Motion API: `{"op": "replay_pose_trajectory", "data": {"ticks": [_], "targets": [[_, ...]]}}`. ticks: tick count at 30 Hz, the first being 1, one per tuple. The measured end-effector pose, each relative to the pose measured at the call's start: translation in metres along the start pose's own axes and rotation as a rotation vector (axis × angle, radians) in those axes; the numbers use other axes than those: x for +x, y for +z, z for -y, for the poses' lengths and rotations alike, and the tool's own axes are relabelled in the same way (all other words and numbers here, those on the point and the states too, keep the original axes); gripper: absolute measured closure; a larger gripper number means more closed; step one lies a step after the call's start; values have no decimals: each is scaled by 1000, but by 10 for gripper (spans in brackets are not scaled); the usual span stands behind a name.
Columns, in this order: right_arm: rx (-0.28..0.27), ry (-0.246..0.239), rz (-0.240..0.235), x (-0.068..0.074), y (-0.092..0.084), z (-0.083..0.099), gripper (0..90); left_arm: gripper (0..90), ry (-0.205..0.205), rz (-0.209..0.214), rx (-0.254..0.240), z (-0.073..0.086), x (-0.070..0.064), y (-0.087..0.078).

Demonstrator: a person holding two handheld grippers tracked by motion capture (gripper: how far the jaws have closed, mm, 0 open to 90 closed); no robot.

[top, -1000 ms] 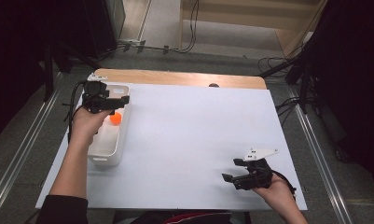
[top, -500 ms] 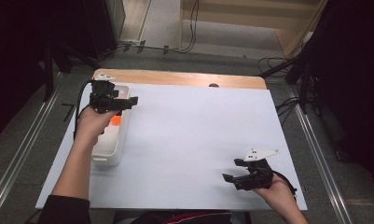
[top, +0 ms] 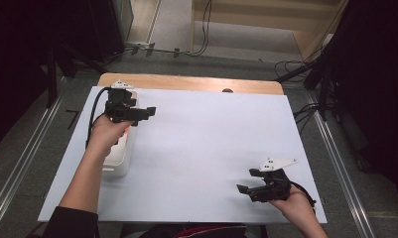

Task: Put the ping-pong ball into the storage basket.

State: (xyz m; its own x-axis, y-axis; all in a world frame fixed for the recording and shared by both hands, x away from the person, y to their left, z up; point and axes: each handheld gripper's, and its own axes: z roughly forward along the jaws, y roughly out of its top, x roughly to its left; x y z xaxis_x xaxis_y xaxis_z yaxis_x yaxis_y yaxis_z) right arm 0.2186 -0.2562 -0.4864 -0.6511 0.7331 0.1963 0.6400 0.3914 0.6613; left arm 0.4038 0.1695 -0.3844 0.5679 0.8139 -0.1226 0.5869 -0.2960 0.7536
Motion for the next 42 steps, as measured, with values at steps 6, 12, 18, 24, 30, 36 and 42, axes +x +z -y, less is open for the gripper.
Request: {"op": "replay_pose_trajectory", "data": {"ticks": [6, 12, 18, 24, 30, 36, 42], "targets": [[-2, -1, 0, 0, 0, 0, 207, 167, 3, 23, 0, 0, -7, 2], [-5, -3, -1, 0, 0, 0, 207, 167, 13, 47, -4, 0, -15, 3], [-2, -3, 0, 0, 0, 0, 207, 167, 23, 70, -1, 1, -23, 5], [-2, -1, -1, 0, 0, 0, 207, 167, 46, 80, 3, 4, -29, 8], [-4, 1, -1, 0, 0, 0, 207, 167, 44, 96, 3, 8, -35, 9], [-4, -1, -1, 0, 0, 0, 207, 167, 44, 129, 6, 13, -38, 7], [-7, 0, -3, -1, -1, 0, 207, 167, 62, 131, 10, 18, -41, 6]]}}
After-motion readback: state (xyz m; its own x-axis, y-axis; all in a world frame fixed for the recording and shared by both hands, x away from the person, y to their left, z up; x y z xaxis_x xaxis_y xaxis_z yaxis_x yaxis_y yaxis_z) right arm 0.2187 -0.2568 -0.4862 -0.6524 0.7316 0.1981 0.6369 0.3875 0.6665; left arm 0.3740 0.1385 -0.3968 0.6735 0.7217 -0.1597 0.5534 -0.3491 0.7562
